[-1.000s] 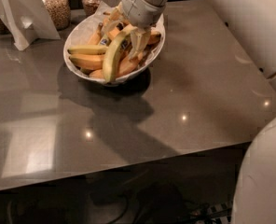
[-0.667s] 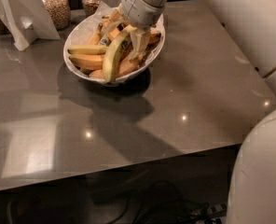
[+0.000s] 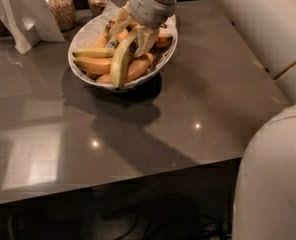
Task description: Pick banana from white bowl
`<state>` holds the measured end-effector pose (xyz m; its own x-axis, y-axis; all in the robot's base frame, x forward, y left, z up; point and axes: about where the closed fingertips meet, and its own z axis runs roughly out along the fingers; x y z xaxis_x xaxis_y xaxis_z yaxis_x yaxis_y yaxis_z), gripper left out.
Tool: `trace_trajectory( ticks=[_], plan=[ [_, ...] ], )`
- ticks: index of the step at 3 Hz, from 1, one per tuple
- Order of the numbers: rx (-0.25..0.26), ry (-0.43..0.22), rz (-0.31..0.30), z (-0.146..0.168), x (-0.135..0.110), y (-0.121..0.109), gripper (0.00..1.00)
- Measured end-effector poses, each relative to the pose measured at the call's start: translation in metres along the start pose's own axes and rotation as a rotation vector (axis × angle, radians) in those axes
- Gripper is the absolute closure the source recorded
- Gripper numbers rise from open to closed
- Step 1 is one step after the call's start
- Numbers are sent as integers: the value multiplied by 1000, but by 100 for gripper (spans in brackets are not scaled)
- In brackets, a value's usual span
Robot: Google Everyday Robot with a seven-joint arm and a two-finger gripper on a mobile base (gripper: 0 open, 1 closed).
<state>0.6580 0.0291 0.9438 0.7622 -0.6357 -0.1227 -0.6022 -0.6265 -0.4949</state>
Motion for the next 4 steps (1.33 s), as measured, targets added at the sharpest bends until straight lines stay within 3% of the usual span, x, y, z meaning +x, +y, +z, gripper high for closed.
trace_trajectory(
  ticks=[1, 3, 4],
  plan=[
    [-41, 17, -16, -2, 2, -8, 47],
    [-135, 7, -76, -11, -15, -18, 89],
    [-135, -3, -87, -23, -23, -19, 100]
  ],
)
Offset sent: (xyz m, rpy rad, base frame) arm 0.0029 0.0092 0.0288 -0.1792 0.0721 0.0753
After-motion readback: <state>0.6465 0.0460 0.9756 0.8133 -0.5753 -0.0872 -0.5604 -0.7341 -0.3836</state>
